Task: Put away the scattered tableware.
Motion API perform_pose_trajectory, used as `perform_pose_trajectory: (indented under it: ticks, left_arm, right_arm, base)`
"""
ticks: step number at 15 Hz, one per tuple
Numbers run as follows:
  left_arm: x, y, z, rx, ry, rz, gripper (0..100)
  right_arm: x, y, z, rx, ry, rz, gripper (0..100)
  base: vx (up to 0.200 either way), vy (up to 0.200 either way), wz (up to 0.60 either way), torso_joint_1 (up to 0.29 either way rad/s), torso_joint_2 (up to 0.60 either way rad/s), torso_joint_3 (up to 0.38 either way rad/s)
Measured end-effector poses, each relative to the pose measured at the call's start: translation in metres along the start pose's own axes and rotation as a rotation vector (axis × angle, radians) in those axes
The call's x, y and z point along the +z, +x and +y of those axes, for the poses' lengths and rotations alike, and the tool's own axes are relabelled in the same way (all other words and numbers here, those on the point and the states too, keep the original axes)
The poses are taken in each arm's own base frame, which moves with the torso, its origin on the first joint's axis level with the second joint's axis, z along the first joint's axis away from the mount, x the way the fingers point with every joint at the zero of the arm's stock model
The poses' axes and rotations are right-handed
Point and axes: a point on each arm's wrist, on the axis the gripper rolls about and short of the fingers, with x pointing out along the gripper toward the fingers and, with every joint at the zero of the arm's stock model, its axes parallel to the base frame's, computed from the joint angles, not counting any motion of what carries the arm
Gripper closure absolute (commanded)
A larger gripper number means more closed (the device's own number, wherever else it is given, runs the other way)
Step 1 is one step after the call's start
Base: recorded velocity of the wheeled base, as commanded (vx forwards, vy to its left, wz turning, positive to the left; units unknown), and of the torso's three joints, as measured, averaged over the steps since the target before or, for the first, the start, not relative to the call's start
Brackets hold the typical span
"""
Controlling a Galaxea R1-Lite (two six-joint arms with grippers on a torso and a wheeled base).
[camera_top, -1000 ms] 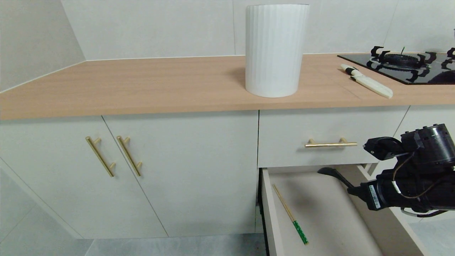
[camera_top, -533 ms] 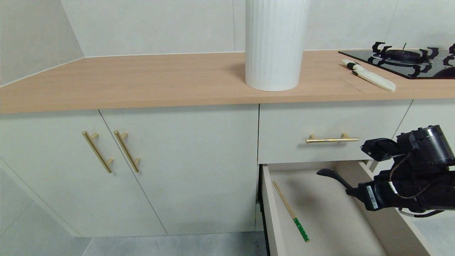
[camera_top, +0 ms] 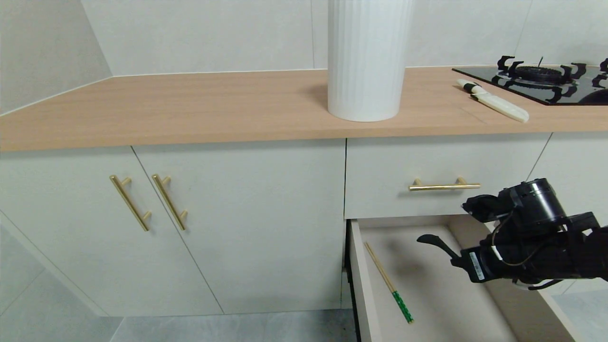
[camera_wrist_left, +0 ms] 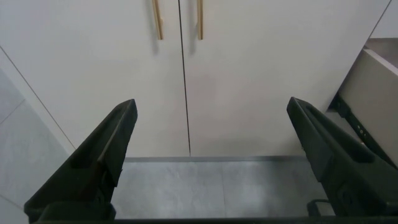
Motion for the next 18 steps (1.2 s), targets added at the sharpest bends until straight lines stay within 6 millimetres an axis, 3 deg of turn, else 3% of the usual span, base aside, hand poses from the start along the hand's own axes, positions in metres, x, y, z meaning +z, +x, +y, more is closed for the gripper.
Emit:
perform_pose_trajectory:
  ticks: [8,13,18]
  left_arm:
    - [0.0,0.0,0.0,0.0,0.0,0.0,0]
    - [0.0,0.0,0.0,0.0,0.0,0.0,0]
    - [0.0,0.0,0.0,0.001,0.0,0.0,0]
  right_arm:
    - [-0.01,0.091,-0.004,-0.122,0.119,-0.03,100]
    - [-0.025,0.123,-0.006,-0.186,0.138,-0.015,100]
    - [-0.037,0.138,-0.008,-0.223,0.13,0.035,100]
  base:
    - [0.0,0.0,0.0,0.0,0.0,0.0]
    - [0.0,0.0,0.0,0.0,0.0,0.0]
    - [0.0,0.0,0.0,0.0,0.0,0.0]
